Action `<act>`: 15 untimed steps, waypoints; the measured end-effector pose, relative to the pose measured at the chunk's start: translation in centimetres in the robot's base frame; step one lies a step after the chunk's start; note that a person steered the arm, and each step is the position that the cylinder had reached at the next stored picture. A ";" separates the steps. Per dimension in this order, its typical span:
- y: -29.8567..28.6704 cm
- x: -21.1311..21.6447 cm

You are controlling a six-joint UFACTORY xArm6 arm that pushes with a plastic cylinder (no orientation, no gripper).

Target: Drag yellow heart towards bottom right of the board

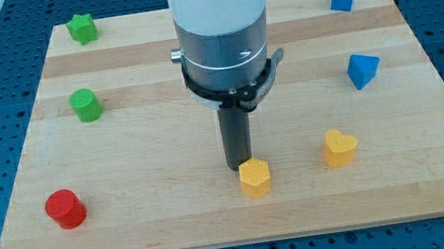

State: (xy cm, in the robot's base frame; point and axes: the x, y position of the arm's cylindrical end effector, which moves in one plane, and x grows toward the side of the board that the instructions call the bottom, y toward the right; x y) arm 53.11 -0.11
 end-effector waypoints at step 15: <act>13.4 -1.1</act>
State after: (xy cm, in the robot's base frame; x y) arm 51.99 13.28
